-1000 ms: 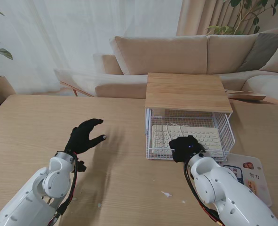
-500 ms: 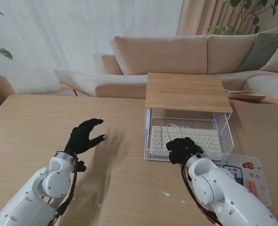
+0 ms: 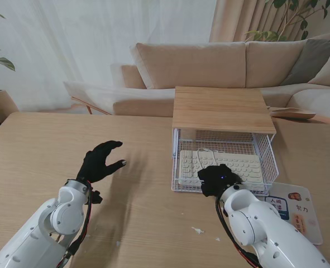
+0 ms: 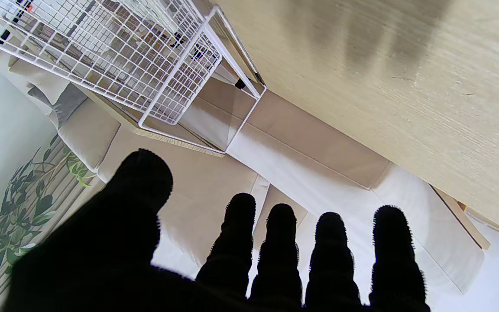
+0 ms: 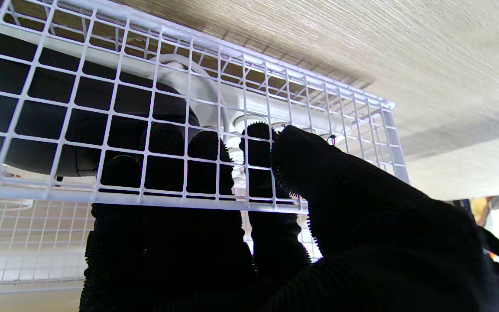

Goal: Unroll the mouse pad and set up the keyboard and mouse from the tabletop organizer

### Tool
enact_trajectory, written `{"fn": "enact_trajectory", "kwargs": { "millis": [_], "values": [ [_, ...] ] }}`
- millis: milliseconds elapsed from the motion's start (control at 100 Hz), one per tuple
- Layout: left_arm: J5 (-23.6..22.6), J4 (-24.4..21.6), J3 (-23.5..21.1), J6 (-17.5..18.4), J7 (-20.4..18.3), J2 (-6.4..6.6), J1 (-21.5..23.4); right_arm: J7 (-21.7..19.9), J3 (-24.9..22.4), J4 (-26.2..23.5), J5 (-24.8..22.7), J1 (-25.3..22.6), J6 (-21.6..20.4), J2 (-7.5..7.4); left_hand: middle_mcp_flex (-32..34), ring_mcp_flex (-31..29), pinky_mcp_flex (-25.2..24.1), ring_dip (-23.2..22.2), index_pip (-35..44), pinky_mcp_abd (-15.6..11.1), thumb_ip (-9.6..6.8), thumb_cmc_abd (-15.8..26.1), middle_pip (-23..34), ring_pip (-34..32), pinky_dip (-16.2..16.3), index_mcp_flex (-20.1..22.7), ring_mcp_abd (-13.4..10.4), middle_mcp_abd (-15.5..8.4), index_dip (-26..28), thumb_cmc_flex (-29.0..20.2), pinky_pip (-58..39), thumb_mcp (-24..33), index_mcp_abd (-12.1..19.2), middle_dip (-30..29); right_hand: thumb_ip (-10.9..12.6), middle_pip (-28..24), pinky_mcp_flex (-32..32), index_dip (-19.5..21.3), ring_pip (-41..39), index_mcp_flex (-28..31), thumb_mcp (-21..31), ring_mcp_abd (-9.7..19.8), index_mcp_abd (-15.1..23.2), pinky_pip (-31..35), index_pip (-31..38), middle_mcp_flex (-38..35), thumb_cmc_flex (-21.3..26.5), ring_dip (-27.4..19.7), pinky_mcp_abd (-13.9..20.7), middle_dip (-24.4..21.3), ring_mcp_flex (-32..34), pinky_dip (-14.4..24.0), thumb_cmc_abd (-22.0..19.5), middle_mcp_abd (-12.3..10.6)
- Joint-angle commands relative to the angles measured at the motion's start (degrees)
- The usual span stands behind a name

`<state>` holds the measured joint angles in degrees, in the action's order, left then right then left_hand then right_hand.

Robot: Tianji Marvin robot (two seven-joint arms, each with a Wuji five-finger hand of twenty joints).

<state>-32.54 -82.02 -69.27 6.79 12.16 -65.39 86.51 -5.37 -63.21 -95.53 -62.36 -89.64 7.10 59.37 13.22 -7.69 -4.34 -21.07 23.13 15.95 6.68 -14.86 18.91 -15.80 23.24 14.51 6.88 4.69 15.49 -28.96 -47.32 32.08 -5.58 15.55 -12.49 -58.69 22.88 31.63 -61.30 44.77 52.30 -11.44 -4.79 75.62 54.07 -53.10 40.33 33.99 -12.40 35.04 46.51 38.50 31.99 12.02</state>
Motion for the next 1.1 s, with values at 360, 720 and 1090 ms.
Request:
{"fn": "enact_trajectory", "kwargs": {
  "millis": [360,720,1090],
  "values": [
    [0.0,-0.5,0.0,-0.2,-0.7,-0.22,0.2,-0.4,-0.1,-1.0,-0.5,-1.8,-0.8,0.48,-1.3,2.3,-0.5,-0.8,-0.8,0.4,-2.59,1.8,-0.5,1.0,-0.8,0.9,-0.7,0.9,-0.5,-0.9,1.8,-1.2,-0.2,-0.3,-2.4,-1.8,-1.4,0.2,-5.2,-0.4,0.1,1.7,6.7,-2.4,0.4,1.2,1.7,1.9,3.4,1.2,2.7,0.5,0.3,-2.0],
    [0.1,-0.6,-0.3,-0.1,-0.5,-0.26,0.4,0.6,-4.0,-5.2,-1.7,-4.3,-3.3,0.66,-1.3,2.3,-0.5,-0.8,-0.8,0.4,-2.58,1.8,-0.4,1.0,-0.8,0.8,-0.7,0.9,-0.5,-0.9,1.8,-1.2,-0.2,-0.3,5.3,2.3,-12.5,2.5,2.6,-12.7,-0.7,2.9,5.0,-8.4,-18.9,21.1,-8.3,-1.1,5.9,-1.6,-13.6,-1.2,-2.2,-5.4],
    [1.3,-0.3,-0.5,0.1,-0.3,-0.49,0.3,-0.8,-10.2,-11.1,-3.0,-5.7,-3.2,1.0,-1.3,2.3,-0.5,-0.7,-0.9,0.4,-2.58,1.8,-0.5,1.0,-0.8,0.8,-0.8,0.9,-0.6,-0.9,1.8,-1.3,-0.2,-0.4,5.9,5.0,-17.1,4.7,10.5,-19.1,-4.8,3.8,3.8,-13.3,-22.7,30.5,-12.9,-4.1,6.6,-3.6,-21.9,-2.0,-1.6,-6.0]
  ]
}}
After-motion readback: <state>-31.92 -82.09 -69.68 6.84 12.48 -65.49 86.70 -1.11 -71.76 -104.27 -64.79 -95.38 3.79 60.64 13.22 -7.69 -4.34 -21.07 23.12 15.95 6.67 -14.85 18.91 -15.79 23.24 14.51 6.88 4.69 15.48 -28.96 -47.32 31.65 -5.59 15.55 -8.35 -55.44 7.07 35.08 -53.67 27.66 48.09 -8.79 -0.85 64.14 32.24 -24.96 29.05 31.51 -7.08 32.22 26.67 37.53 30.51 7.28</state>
